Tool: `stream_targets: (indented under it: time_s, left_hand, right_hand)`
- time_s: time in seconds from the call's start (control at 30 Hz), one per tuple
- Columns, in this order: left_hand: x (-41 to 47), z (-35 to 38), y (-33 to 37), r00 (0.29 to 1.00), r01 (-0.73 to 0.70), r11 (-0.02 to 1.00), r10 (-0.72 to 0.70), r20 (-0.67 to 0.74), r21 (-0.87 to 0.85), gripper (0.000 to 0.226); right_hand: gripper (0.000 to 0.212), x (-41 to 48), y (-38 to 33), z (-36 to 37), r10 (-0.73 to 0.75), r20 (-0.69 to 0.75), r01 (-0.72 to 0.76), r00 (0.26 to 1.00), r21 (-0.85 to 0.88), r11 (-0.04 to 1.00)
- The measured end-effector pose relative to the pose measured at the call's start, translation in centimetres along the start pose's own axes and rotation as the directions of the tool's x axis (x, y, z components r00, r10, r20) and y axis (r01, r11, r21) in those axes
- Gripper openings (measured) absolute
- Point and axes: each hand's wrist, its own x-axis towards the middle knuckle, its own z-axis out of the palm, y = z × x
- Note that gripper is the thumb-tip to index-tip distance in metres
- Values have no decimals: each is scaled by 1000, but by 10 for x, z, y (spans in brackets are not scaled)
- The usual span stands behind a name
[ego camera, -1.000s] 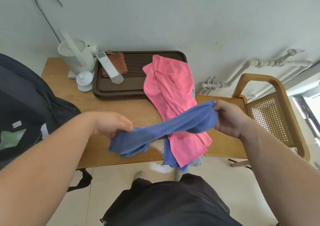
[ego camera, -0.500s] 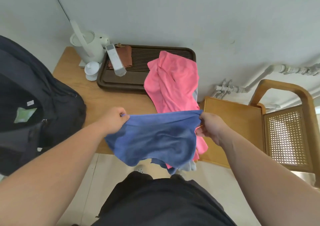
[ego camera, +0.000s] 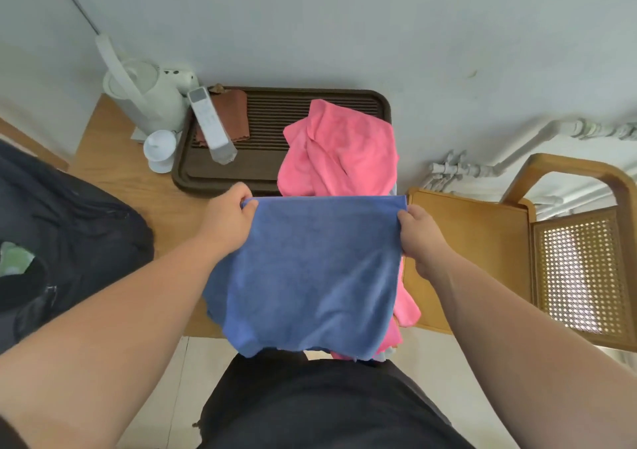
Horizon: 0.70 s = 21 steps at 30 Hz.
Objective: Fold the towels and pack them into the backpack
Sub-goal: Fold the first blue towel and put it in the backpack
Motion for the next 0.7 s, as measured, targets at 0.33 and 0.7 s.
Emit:
stream_targets:
  time_s: [0.33,0.7]
  left_hand:
    - [99,5,9,996,-59,985,46,78,162,13]
    - [1,47,-22,989,-145,966,145,18,215,49]
  right_hand:
    - [22,54,-39,13,-44,-135,37,990,-57,998]
    - [69,10,37,11,38,-139,-60,990,-154,986]
